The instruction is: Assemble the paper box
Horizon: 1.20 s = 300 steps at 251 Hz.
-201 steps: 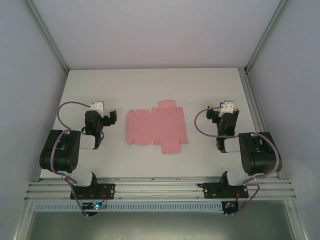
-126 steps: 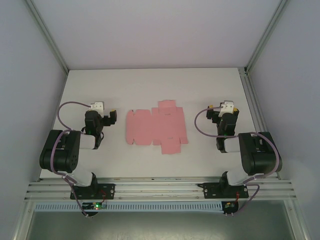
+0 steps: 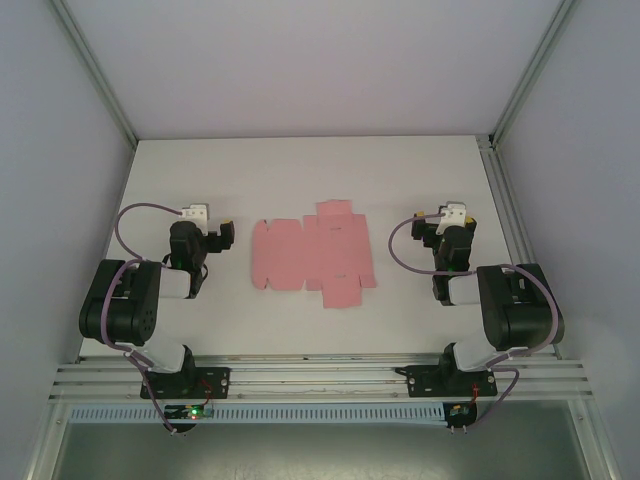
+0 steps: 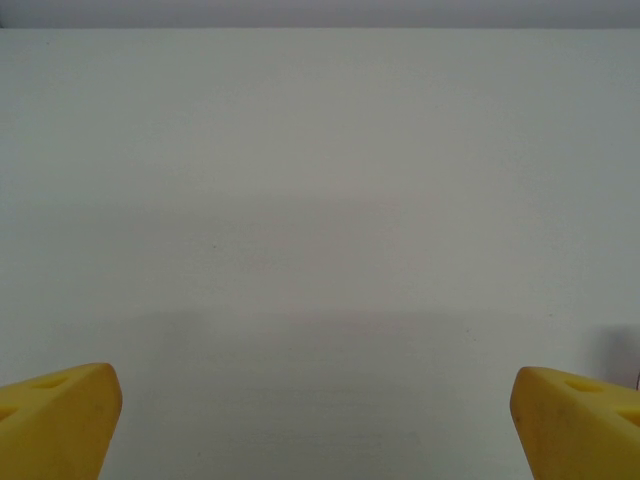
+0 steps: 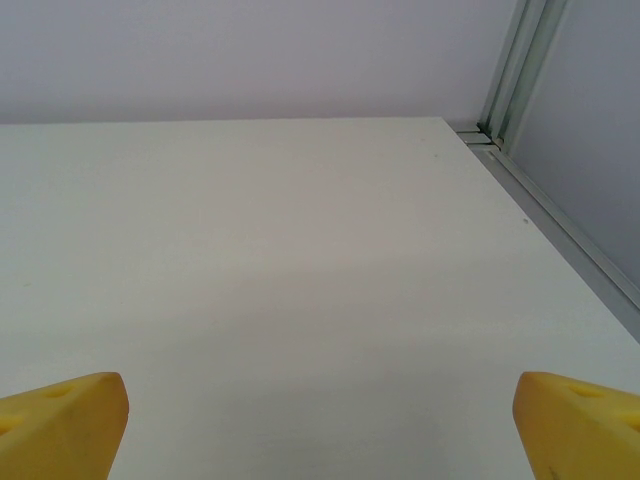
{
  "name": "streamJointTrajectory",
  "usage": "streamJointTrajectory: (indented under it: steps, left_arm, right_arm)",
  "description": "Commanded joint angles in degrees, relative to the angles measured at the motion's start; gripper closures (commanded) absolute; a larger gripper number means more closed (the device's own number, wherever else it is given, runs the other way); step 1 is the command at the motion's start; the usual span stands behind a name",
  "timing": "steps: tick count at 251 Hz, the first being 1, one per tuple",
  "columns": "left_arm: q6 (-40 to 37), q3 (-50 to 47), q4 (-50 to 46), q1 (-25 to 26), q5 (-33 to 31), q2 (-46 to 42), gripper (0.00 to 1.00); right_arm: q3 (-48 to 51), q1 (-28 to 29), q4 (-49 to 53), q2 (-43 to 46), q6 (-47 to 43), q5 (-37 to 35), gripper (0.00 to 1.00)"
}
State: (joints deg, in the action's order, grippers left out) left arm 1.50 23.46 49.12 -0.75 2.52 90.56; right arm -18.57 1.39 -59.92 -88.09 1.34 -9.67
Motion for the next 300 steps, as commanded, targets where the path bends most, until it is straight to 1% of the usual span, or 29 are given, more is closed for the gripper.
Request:
streamJointTrajectory:
  steps: [1,107,121,130,148,160,176,185,197,208,238,259,271,286,300]
  left_arm:
    - [0.12,0.00,-0.96,-0.17,0.00,-1.43,0.00]
    - [0.19,0.03,-0.71,-0.26,-0.25,-1.44,0.00]
    - [0.38,1.64,-5.15,-0.21,-0.95,-3.33,0.00]
    - [0.77,2.83,-8.58,-0.21,-2.13,-5.50,0.00]
    - [3.15,7.64,-23.73,-0.22,-4.59,-12.67,0.00]
    - [5.28,10.75,-32.09,-0.22,-4.76,-16.68,0.00]
    - [8.41,14.83,-42.58,-0.21,-1.86,-20.34,0.00]
    - [10.58,16.93,-47.62,-0.28,0.64,-21.45,0.00]
    - [14.33,19.16,-53.22,-0.27,4.91,-21.42,0.00]
    - [17.30,21.04,-57.73,-0.21,8.95,-20.62,0.00]
    - [21.97,22.80,-62.78,0.05,19.23,-17.05,0.00]
    - [25.66,21.95,-62.84,0.39,23.13,-15.30,0.00]
    - [25.57,21.73,-62.92,0.52,25.98,-14.48,0.00]
    - [24.87,21.24,-62.99,0.96,26.38,-13.56,0.00]
    - [24.30,20.59,-62.67,1.11,26.24,-12.39,0.00]
  right_arm:
    - [0.23,0.35,-0.37,1.01,0.15,0.81,0.02]
    - [0.52,0.37,-0.69,1.12,0.15,0.80,0.02]
    - [0.03,0.36,-1.07,1.54,0.33,0.62,0.02]
    - [-1.06,0.41,3.11,3.78,0.01,1.05,0.02]
    - [-4.20,1.35,15.07,11.15,-0.47,-1.09,0.02]
    - [-6.59,1.69,23.97,16.68,1.44,-1.32,0.02]
    - [-11.12,2.09,37.57,22.43,5.87,-0.17,0.02]
    - [-14.17,2.59,45.59,24.54,8.32,1.81,0.02]
    - [-17.45,3.75,54.48,26.18,11.46,4.29,0.02]
    - [-19.60,4.93,60.25,26.70,14.79,6.26,0.02]
    - [-23.38,8.12,71.01,24.83,19.98,14.54,0.03]
    - [-23.88,11.22,74.10,21.97,23.66,19.38,0.05]
    - [-23.56,12.43,74.51,20.36,25.17,22.97,0.06]
    - [-22.86,13.01,74.41,18.66,26.07,26.82,0.09]
    - [-22.20,13.29,73.85,17.64,26.81,27.30,0.10]
